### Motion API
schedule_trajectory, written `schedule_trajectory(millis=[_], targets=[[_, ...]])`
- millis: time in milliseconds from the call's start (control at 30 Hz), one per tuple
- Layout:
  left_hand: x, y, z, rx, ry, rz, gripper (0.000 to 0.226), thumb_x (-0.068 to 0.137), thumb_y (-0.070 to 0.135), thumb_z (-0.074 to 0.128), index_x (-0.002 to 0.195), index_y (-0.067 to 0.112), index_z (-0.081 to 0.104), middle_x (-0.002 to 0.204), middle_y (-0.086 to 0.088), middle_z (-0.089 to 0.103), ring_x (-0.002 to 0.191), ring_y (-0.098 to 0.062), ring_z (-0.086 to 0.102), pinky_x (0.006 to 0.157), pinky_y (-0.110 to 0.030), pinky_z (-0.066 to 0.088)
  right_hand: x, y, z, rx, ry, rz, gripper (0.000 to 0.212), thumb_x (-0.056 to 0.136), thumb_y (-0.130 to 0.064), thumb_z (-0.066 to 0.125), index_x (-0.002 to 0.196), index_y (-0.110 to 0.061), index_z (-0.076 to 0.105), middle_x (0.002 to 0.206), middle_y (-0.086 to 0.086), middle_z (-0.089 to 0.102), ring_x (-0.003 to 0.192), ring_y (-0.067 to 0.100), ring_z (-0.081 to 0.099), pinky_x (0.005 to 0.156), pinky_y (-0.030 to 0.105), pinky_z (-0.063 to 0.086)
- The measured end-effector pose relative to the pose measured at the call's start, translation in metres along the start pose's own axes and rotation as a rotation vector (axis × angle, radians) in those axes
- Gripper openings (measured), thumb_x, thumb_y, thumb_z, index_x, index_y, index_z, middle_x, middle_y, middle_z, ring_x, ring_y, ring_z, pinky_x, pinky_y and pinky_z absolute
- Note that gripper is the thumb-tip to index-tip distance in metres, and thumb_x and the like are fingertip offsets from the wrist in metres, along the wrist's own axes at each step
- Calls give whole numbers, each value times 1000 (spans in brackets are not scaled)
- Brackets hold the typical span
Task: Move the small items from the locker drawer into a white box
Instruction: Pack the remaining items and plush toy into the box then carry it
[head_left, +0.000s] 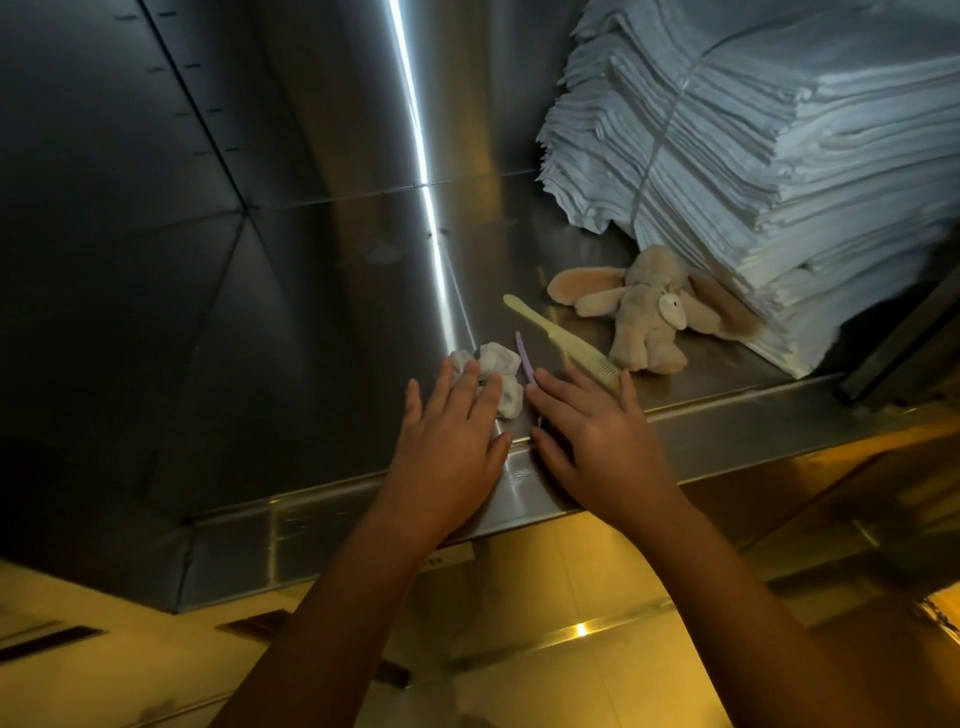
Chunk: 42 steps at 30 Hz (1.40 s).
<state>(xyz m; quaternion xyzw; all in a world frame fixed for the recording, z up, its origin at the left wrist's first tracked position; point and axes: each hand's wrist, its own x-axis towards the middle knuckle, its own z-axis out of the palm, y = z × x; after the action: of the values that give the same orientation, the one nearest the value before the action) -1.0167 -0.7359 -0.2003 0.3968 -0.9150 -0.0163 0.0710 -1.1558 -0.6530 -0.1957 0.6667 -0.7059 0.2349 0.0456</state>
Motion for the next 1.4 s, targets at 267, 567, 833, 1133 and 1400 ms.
schedule_trajectory(millis=[267,567,833,1133,1400], targets=[[-9,-4,-8,-24,101,48,68,93,49,34,136,31,-16,156,-2,-2,140,-18,-11,103,-39,-18,4,-4,0,-11,-9,-35,46,84,-19,65,127,-8,54,133,13,51,127,33,42,103,59,20],[20,-11,-10,-34,-53,142,61,96,44,31,147,27,1,156,0,-3,141,-19,-10,110,-44,-5,24,-2,6,-77,-188,21,52,97,-35,35,145,-22,22,152,1,24,141,18,12,111,43,6],[4,-6,4,-58,13,107,57,97,42,27,147,25,7,156,-1,8,141,-18,-1,111,-41,-1,13,-5,6,-19,-178,-6,46,99,-24,35,143,-16,28,150,9,27,140,26,16,111,42,11],[-14,-7,14,-3,37,78,66,96,36,41,147,25,1,156,0,3,140,-18,-6,107,-39,-9,-2,-8,4,78,-174,-82,48,97,-13,39,143,-13,25,151,12,22,141,29,11,113,38,7],[-24,-8,18,58,40,90,83,87,30,58,144,23,-2,156,-4,2,137,-15,-12,103,-41,-14,-8,-13,7,91,-106,-183,50,80,5,64,127,6,48,131,31,44,124,50,37,101,56,23]])
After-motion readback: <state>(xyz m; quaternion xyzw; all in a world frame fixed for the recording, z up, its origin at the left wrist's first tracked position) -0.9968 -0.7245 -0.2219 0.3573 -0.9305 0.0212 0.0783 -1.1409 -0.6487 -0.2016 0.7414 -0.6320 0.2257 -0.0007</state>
